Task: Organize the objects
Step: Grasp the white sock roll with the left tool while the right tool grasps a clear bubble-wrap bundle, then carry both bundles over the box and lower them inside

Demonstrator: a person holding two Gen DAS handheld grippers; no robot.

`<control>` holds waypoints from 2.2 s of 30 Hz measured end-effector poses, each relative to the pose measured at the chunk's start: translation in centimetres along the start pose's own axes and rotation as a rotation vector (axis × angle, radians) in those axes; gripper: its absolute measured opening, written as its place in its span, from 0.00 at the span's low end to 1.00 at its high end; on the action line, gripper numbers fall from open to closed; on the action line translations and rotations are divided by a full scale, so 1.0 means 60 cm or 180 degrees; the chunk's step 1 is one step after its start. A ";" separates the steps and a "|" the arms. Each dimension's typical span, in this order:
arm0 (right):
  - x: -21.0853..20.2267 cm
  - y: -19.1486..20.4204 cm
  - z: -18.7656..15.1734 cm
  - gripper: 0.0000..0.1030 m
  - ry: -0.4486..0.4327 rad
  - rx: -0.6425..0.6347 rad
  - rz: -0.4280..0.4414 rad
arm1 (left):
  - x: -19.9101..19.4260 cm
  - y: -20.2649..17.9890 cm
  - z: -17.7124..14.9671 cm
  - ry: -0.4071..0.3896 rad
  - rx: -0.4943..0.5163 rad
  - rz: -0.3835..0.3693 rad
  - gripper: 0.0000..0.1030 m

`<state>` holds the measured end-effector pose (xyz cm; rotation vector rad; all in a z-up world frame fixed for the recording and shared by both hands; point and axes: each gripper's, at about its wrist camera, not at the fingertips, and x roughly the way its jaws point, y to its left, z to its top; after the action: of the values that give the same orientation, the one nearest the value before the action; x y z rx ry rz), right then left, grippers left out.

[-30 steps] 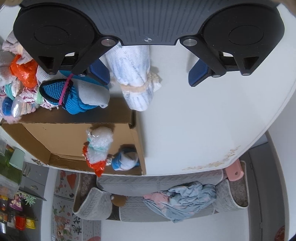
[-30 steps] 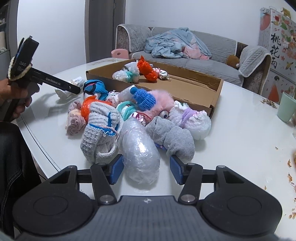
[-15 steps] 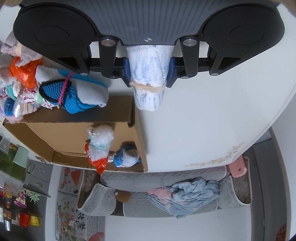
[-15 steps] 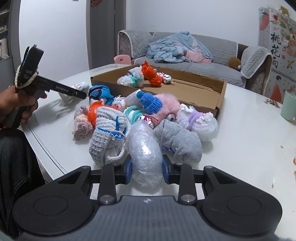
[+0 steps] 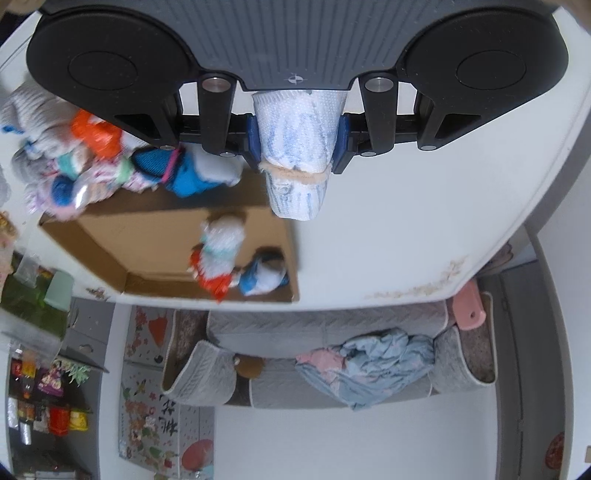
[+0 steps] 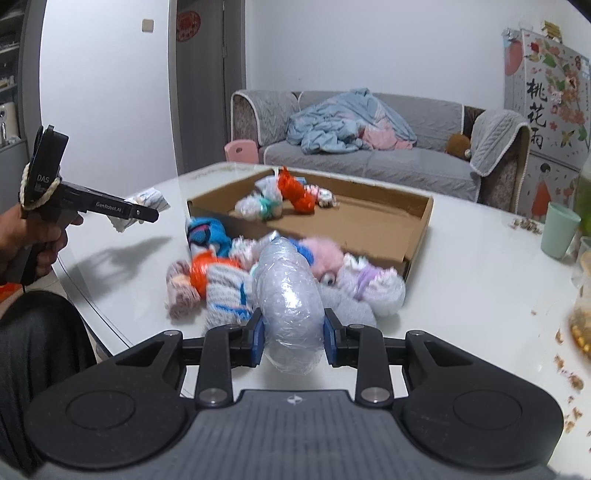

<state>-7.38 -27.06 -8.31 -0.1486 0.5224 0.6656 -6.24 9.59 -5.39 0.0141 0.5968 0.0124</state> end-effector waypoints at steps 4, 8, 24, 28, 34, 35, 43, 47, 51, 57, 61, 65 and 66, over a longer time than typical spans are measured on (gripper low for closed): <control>-0.008 -0.002 0.034 0.27 -0.0095 -0.0039 0.0022 | -0.018 -0.018 0.032 -0.0111 0.0085 -0.0062 0.43; -0.006 -0.002 0.074 0.27 -0.0189 -0.0086 0.0046 | -0.027 -0.035 0.066 -0.0203 0.0134 -0.0138 0.43; 0.071 -0.011 0.170 0.27 -0.0255 -0.0070 0.0035 | 0.037 -0.133 0.144 -0.0126 0.0474 -0.0639 0.43; 0.103 -0.018 0.177 0.27 -0.0147 -0.0042 0.0055 | 0.096 -0.150 0.149 0.0162 0.0392 -0.0905 0.43; 0.156 -0.025 0.179 0.27 0.0043 0.0017 0.0069 | 0.190 -0.145 0.141 0.0625 0.0283 -0.1047 0.43; 0.163 -0.025 0.178 0.27 0.0069 0.0031 0.0079 | 0.203 -0.139 0.140 0.0692 0.0313 -0.1002 0.43; 0.250 -0.022 0.176 0.27 0.0345 0.0144 0.0184 | 0.258 -0.107 0.127 0.0853 0.0587 -0.0428 0.43; 0.293 -0.014 0.177 0.27 0.0473 0.0177 0.0218 | 0.269 -0.104 0.135 0.0723 0.0586 -0.0254 0.44; 0.319 -0.003 0.178 0.27 0.0584 0.0150 0.0226 | 0.269 -0.112 0.129 0.0624 0.0610 -0.0163 0.44; 0.331 0.010 0.176 0.27 0.0756 -0.0079 0.0337 | 0.280 -0.106 0.114 0.0673 0.0750 -0.0318 0.44; 0.348 0.012 0.182 0.27 0.0858 -0.0216 0.0403 | 0.284 -0.096 0.116 0.0693 0.0737 -0.0405 0.44; 0.367 0.022 0.191 0.27 0.0944 -0.0362 0.0461 | 0.287 -0.093 0.119 0.0724 0.0743 -0.0459 0.43; 0.372 0.024 0.193 0.27 0.0980 -0.0380 0.0467 | 0.287 -0.090 0.120 0.0739 0.0742 -0.0477 0.44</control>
<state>11.32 -10.25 -9.62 -0.3307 0.7950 0.8231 12.07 4.40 -9.23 0.1963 0.8275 -0.2033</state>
